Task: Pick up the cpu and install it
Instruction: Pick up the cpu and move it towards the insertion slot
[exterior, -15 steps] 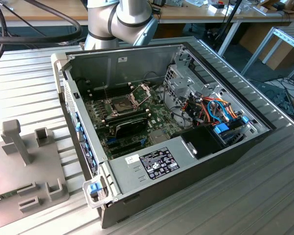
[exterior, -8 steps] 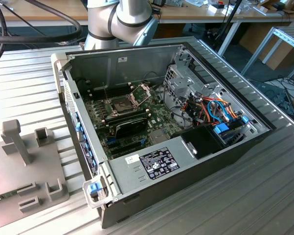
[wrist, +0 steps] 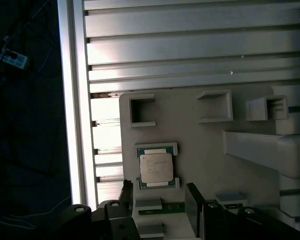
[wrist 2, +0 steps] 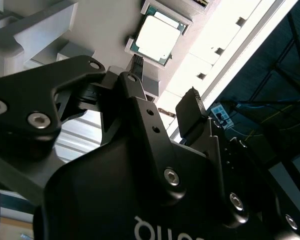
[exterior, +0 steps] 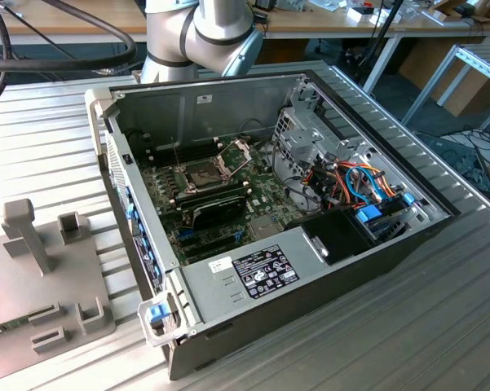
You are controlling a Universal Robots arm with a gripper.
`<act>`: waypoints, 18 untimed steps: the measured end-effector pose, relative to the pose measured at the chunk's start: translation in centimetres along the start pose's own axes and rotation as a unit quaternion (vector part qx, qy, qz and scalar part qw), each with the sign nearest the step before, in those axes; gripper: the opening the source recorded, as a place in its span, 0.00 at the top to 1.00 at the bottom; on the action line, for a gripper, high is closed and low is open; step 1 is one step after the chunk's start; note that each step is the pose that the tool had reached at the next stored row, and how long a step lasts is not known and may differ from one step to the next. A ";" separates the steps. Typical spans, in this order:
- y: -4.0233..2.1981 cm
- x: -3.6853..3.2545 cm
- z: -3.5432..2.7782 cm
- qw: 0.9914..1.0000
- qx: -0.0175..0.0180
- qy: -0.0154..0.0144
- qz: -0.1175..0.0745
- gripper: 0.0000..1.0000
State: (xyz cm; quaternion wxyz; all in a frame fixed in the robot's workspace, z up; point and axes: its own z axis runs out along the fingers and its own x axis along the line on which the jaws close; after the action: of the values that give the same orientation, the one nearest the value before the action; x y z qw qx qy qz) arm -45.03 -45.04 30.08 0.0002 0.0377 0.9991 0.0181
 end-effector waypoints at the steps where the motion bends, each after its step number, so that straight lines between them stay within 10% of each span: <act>1: 0.00 0.00 -0.01 1.000 0.000 0.000 0.000 0.46; 18: -0.06 0.00 1.17 1.000 -0.001 0.000 0.000 0.38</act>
State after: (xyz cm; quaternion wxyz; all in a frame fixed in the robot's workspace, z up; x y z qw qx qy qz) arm -45.03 -45.06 28.91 0.0002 0.0377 0.9991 0.0193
